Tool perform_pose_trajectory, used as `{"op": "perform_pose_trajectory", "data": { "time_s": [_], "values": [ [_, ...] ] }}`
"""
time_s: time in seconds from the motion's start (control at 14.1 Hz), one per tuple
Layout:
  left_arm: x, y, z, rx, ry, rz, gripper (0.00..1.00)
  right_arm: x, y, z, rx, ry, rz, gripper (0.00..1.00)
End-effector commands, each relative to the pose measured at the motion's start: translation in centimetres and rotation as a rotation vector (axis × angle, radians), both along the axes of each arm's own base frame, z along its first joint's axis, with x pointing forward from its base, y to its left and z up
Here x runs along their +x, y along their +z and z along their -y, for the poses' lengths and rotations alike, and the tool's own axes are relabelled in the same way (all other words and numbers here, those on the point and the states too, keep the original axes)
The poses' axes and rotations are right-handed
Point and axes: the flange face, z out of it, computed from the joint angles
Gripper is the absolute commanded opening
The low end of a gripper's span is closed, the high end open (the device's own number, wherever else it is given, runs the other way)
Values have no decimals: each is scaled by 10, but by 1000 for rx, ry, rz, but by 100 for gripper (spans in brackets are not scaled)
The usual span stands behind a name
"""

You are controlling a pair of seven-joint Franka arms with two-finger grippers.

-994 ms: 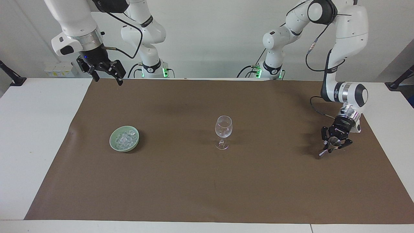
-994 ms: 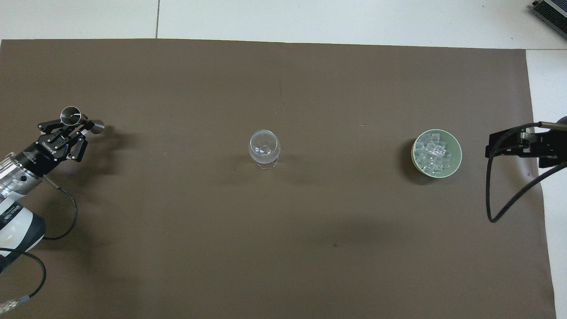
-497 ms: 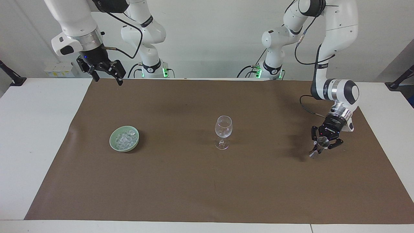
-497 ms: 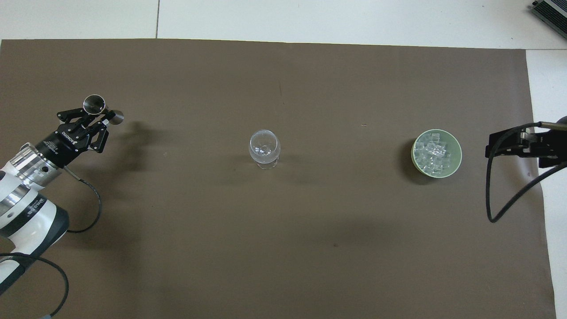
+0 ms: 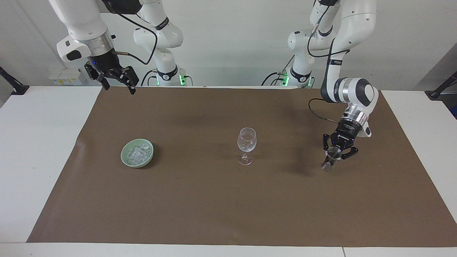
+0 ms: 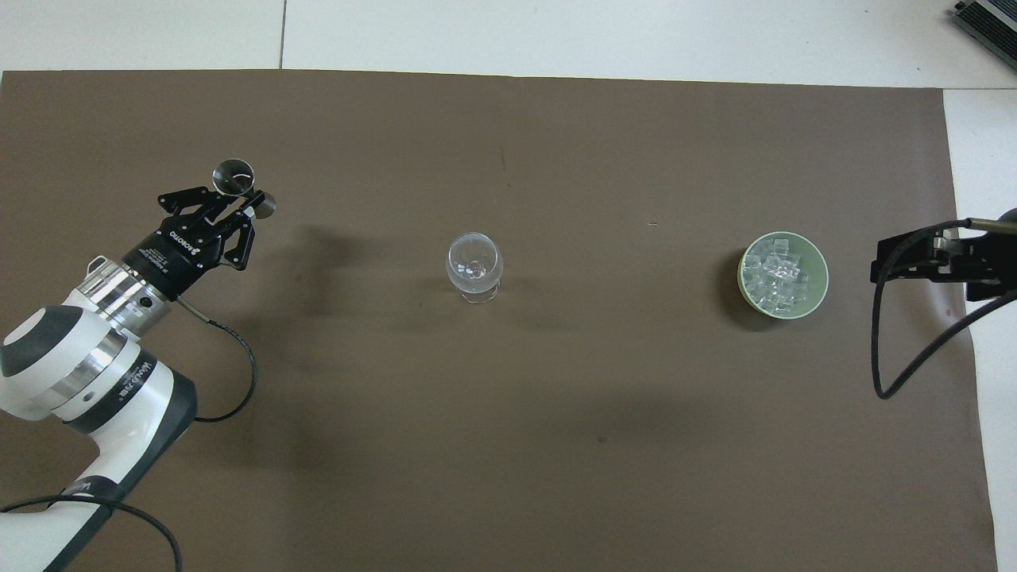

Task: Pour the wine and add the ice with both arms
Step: 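Lift the jigger with the left gripper and carry it toward the glass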

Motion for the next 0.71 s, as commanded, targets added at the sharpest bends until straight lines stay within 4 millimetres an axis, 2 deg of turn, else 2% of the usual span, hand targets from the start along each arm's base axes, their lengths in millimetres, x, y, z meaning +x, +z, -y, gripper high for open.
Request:
{"op": "perform_pose_trajectory", "data": {
  "time_s": [0.0,0.43,0.64],
  "values": [
    [-18,17,27,12,24,-7,0,-6,2,0,13,24,-7,100],
    [-36,46,83,61,18,-18,0,-6,2,0,13,24,-7,100],
    [-43,57,99,97,13,-19,0,-6,2,0,13,24,-7,100]
  ]
}}
